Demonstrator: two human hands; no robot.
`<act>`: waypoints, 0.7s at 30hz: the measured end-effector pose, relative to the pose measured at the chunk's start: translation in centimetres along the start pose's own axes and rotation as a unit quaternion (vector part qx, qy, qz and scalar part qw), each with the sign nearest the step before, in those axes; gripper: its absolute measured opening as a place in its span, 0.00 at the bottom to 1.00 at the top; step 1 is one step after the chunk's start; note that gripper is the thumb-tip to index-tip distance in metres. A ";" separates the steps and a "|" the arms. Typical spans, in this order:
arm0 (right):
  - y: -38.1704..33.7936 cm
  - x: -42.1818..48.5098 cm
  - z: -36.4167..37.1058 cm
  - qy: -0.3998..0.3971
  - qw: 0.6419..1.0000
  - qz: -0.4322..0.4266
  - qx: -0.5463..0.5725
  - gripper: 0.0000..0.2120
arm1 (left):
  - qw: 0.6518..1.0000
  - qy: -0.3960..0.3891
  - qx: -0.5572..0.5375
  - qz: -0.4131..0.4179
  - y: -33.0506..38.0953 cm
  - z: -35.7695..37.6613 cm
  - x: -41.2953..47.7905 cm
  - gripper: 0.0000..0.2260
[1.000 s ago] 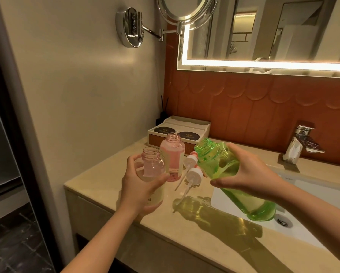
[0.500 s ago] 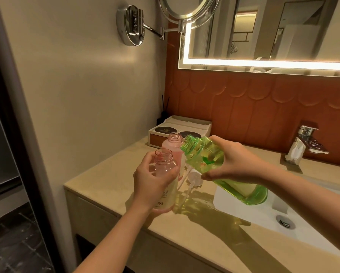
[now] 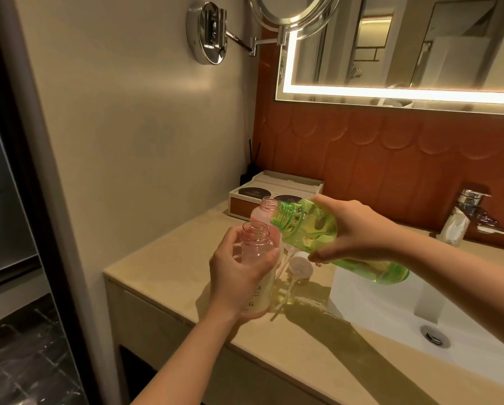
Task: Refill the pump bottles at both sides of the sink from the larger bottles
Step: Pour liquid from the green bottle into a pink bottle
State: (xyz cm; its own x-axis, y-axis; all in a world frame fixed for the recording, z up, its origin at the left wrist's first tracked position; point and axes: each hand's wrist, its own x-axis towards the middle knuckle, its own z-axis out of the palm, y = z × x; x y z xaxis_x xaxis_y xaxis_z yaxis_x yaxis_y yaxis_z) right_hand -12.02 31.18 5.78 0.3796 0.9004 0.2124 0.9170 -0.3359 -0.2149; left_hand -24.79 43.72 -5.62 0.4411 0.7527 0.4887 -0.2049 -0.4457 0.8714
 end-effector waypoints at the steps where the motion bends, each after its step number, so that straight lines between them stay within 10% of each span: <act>1: -0.1 0.1 0.0 -0.001 1.000 -0.004 -0.007 0.46 | 1.000 0.001 -0.001 0.002 0.0 0.0 0.0 0.15; 21: -1.0 0.9 -0.9 -0.022 0.992 -0.034 -0.119 0.47 | 1.000 -0.001 -0.012 0.004 -0.1 0.0 -0.1 0.16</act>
State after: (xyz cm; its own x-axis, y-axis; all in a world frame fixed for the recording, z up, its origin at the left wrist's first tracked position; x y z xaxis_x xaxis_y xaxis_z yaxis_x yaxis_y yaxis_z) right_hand -12.47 32.12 7.01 0.3148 0.9329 0.1749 0.9453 -0.3247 0.0304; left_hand -24.82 43.73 -5.73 0.4419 0.7482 0.4949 -0.2289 -0.4394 0.8687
